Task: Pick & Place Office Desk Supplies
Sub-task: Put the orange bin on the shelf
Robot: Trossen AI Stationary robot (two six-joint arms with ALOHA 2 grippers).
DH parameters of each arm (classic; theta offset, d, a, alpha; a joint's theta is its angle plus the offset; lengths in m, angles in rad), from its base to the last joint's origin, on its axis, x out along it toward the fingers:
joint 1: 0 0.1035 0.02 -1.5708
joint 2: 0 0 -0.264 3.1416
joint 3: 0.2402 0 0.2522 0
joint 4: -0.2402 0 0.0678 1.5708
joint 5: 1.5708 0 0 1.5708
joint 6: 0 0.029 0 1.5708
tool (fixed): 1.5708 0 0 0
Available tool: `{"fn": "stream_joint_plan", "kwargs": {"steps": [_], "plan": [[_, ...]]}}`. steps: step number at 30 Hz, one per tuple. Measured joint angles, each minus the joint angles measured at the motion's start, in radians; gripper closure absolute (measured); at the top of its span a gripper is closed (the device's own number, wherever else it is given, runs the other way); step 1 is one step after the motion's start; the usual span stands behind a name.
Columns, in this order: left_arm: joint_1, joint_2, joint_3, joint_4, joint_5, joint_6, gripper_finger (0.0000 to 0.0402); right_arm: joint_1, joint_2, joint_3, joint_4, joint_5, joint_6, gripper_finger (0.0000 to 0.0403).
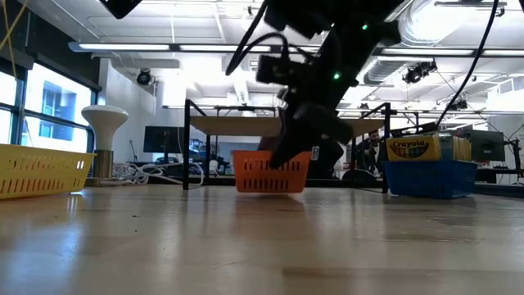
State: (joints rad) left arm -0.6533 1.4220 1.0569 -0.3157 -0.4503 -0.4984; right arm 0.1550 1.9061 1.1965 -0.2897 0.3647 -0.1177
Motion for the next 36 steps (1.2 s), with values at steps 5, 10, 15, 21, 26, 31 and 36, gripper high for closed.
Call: {"fn": "stream_joint_plan", "kwargs": {"steps": [5,10,15,21,26,31,36], "plan": [[0.000,0.000,0.000,0.000,0.000,-0.004,0.0297,0.048,-0.027,0.009,-0.009,0.025,-0.015,0.0399],[0.000,0.000,0.000,0.001,0.000,-0.005,0.0297,0.110,-0.024,0.105,-0.189,0.135,-0.002,0.0399],[0.000,0.000,0.000,0.001,0.000,-0.007,0.0297,0.148,-0.024,0.246,-0.422,0.177,0.091,0.0399],[-0.005,0.000,0.000,0.000,0.002,-0.011,0.0297,0.145,-0.024,0.411,-0.709,0.237,0.209,0.0399],[-0.017,0.000,0.000,-0.006,0.002,-0.011,0.0297,0.137,-0.024,0.531,-0.911,0.266,0.258,0.0399],[-0.033,0.000,0.000,-0.013,0.002,-0.011,0.0297,0.114,-0.024,0.647,-0.993,0.284,0.250,0.0399],[-0.046,0.000,0.000,-0.018,0.002,-0.011,0.0297,0.057,-0.024,0.753,-0.923,0.241,0.102,0.0399]]}}
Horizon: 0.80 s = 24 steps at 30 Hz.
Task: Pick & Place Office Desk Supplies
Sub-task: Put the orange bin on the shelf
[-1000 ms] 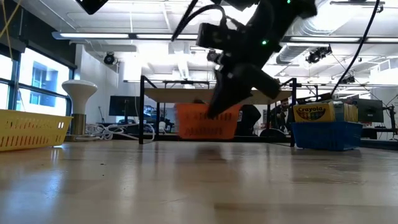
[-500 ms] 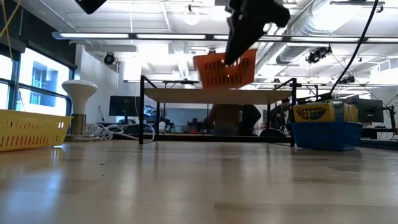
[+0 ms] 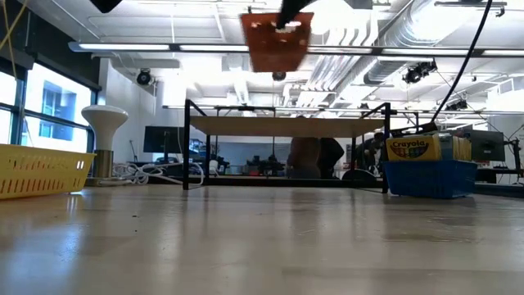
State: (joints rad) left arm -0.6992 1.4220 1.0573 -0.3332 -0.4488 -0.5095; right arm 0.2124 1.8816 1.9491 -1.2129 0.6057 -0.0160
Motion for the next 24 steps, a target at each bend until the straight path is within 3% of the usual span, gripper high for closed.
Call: {"fn": "stream_joint_plan", "kwargs": {"steps": [10,24], "plan": [[-0.033,0.000,0.000,-0.003,0.000,0.000,0.0297,-0.210,0.034,0.034,0.284,-0.202,-0.243,0.0399],[-0.096,0.000,0.000,-0.041,-0.012,0.000,0.0297,-0.384,0.114,0.032,0.224,-0.290,-0.196,0.0399]]}}
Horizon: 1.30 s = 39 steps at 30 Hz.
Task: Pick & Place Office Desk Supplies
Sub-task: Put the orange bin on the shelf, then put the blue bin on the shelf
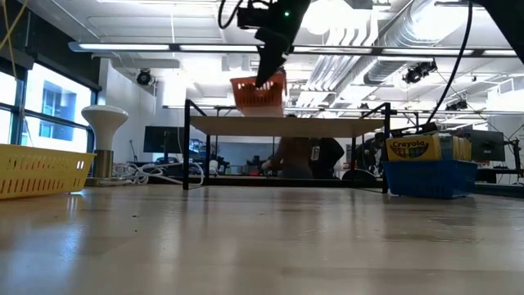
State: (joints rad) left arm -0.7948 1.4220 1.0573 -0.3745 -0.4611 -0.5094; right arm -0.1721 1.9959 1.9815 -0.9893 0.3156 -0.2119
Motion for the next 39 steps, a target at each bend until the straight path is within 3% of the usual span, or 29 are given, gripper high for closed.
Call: {"fn": "stream_joint_plan", "kwargs": {"steps": [3,15,25,33,39], "plan": [[-0.011,0.000,0.000,-0.021,-0.047,-0.014,0.0297,-0.009,-0.013,0.000,-0.049,-0.005,0.012,0.0399],[-0.014,0.000,0.000,-0.026,-0.052,-0.022,0.0297,-0.041,-0.015,-0.019,-0.075,-0.050,0.036,0.0398],[-0.014,0.000,0.000,-0.026,-0.053,-0.022,0.0297,-0.039,-0.016,-0.019,-0.078,-0.024,0.060,0.0341],[-0.014,0.000,0.000,-0.026,-0.053,-0.022,0.0297,0.008,-0.039,-0.019,-0.060,0.155,0.051,0.0285],[-0.006,0.000,0.000,-0.026,-0.053,-0.022,0.0297,0.079,-0.104,-0.019,-0.070,0.182,0.040,0.0273]]}}
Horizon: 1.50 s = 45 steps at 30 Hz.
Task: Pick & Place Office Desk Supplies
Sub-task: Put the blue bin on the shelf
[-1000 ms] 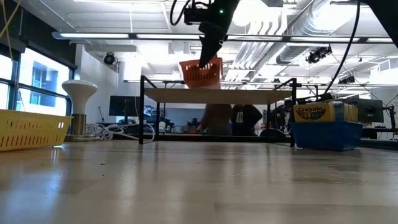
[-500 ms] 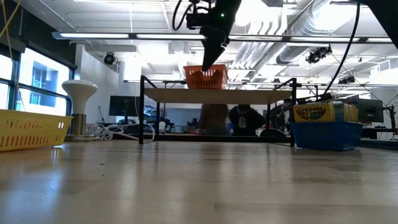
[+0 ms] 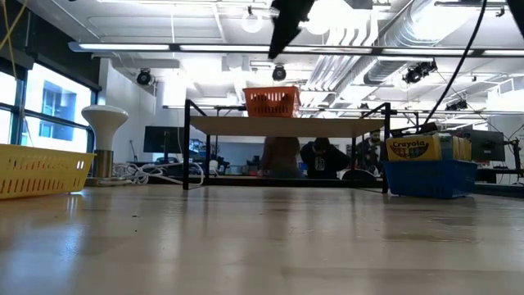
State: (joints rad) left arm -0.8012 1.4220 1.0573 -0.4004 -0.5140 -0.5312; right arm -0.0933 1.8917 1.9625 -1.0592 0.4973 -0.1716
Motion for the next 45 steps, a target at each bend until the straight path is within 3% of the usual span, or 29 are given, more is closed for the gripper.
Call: {"fn": "stream_joint_plan", "kwargs": {"steps": [6,12,15,23,27,31,45], "plan": [[0.001,0.000,0.000,0.000,-0.001,0.000,0.0297,0.085,-0.066,0.000,-0.125,-0.014,0.134,0.0277],[0.001,0.000,-0.001,0.000,0.000,0.000,0.0297,0.165,-0.093,0.001,-0.477,-0.275,0.590,0.0275],[0.001,0.000,-0.001,0.001,0.000,0.000,0.0297,0.199,-0.094,-0.054,-0.481,-0.328,0.753,0.0280],[0.001,0.028,-0.001,0.001,0.003,0.003,0.0297,0.277,-0.093,-0.361,-0.452,-0.333,0.878,0.0298],[0.001,0.056,-0.001,0.000,0.007,0.003,0.0297,0.274,-0.091,-0.499,-0.446,-0.267,0.961,0.0299],[0.001,0.063,-0.001,0.000,0.007,0.003,0.0297,0.236,-0.091,-0.606,-0.378,-0.304,0.979,0.0300],[0.023,0.063,-0.001,0.000,0.008,0.032,0.0297,0.138,-0.091,-0.711,-0.345,-0.224,0.957,0.0300]]}}
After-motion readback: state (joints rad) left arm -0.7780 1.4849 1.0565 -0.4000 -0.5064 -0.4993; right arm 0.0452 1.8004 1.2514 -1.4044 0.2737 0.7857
